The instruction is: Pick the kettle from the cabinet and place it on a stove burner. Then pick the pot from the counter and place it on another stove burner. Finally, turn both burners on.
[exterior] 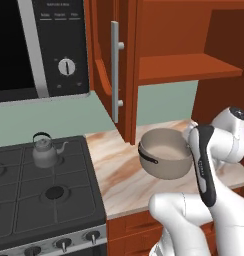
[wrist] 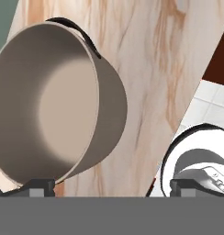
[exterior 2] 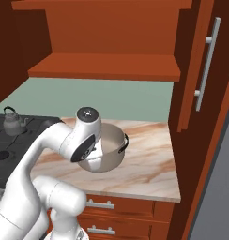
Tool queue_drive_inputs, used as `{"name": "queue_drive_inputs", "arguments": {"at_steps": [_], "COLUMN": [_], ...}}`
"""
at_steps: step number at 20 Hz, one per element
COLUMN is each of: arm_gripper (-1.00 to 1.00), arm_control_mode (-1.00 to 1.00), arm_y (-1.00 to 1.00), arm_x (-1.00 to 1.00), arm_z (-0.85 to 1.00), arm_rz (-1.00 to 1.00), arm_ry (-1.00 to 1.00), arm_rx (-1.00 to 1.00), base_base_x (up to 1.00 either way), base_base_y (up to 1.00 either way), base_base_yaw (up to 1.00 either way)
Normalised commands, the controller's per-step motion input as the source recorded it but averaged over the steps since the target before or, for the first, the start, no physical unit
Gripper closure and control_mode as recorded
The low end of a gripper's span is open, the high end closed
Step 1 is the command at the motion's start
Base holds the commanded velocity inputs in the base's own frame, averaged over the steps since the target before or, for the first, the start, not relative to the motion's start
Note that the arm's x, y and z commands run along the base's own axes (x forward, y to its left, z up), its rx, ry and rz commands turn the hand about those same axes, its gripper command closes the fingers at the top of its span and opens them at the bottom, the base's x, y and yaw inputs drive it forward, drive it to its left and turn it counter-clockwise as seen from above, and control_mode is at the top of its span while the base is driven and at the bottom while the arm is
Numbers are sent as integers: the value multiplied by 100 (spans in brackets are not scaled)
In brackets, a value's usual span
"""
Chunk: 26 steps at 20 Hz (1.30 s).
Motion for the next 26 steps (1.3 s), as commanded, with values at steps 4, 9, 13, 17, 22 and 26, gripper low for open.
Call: {"name": "queue_drive_inputs", "arguments": {"at_steps": [4, 9, 13, 17, 22, 26], "arm_gripper": [-100, -100, -100, -100, -100, -100], "arm_control_mode": [-100, -100, -100, -100, -100, -100], "arm_y": [-5, -6, -7, -3, 0, 0], "arm_x": [30, 19, 15, 15, 19, 15], "arm_z": [-18, -23, -19, -19, -18, -20], "arm_rz": [-1, 0, 0, 0, 0, 0], "arm_ry": [7, 4, 2, 0, 0, 0], "arm_rx": [-6, -6, -4, -5, -5, -5], "base_base_x": [0, 0, 0, 0, 0, 0], "base_base_y": [0, 0, 0, 0, 0, 0], "base_base_yaw": [0, 0, 0, 0, 0, 0]}}
